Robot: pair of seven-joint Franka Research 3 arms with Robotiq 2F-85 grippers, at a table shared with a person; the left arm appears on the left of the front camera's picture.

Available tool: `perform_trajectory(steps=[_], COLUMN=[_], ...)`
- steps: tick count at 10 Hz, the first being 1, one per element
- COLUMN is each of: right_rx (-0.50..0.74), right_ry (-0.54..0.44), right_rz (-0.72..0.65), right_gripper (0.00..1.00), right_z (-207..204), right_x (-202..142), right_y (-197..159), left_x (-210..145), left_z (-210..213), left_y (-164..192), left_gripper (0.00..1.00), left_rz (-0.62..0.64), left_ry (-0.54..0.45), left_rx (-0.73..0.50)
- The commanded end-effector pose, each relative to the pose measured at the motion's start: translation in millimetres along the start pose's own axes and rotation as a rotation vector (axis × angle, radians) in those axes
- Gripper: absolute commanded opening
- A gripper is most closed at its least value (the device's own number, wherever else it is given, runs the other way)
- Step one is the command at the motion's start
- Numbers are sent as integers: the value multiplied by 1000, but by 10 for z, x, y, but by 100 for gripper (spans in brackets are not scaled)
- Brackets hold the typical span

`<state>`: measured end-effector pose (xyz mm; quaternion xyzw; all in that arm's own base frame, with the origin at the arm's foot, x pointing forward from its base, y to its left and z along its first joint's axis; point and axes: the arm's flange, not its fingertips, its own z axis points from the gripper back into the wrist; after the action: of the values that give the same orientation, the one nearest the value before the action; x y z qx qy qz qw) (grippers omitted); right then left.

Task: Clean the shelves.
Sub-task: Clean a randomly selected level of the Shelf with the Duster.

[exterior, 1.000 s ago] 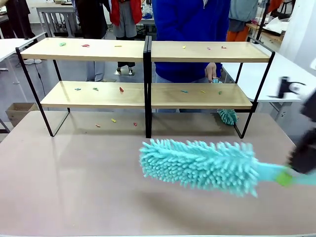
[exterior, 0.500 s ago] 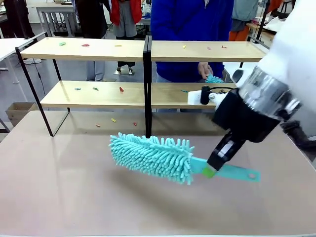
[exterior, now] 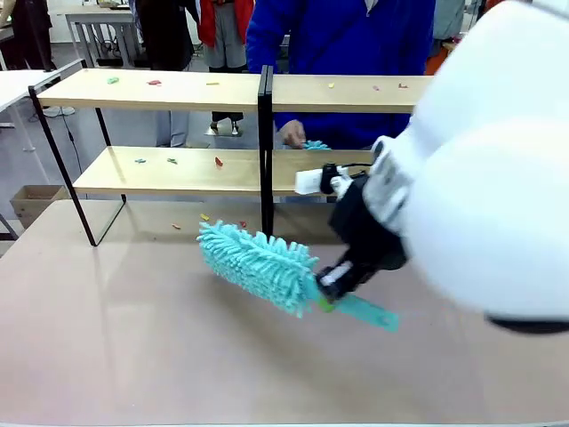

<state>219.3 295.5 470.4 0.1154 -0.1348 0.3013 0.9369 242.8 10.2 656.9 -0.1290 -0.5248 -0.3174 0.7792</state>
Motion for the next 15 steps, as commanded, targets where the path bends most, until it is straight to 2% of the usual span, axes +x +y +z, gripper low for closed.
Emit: perform_trajectory(steps=[1, 3, 4, 5, 6, 7, 8, 10, 14, 15], right_rx=[-68, -162, -229, -83, -140, -197, -235, -236, -250, -267], right_ry=[-87, -88, 59, -90, -47, -55, -105, -178, -193, -225], right_rz=[-99, -163, -51, -109, -90, -124, -171, -248, -321, -310], right_gripper=[12, 12, 12, 12, 12, 12, 12, 12, 12, 12], right_z=[-274, -527, -528, -407, -522, -588, -759, -959, -1244, -1274], right_x=[256, 407, 402, 214, 237, 294, 438, 694, 1017, 1076], right_y=[250, 493, 459, 351, 407, 441, 473, 465, 426, 419], left_x=[-2, -2, -2, -2, -2, -2, -2, -2, -2, -2], left_z=[-8, -8, -8, -8, -8, -8, -8, -8, -8, -8], left_y=[2, 2, 2, 2, 2, 2, 2, 2, 2, 2], left_gripper=[100, 100, 100, 100, 100, 100, 100, 100, 100, 100], left_rz=[4, 4, 4, 4, 4, 4, 4, 4, 4, 4], left_ry=[-2, -2, -2, -2, -2, -2, -2, -2, -2, -2], left_rx=[-3, -3, -3, -3, -3, -3, -3, -3, -3, -3])
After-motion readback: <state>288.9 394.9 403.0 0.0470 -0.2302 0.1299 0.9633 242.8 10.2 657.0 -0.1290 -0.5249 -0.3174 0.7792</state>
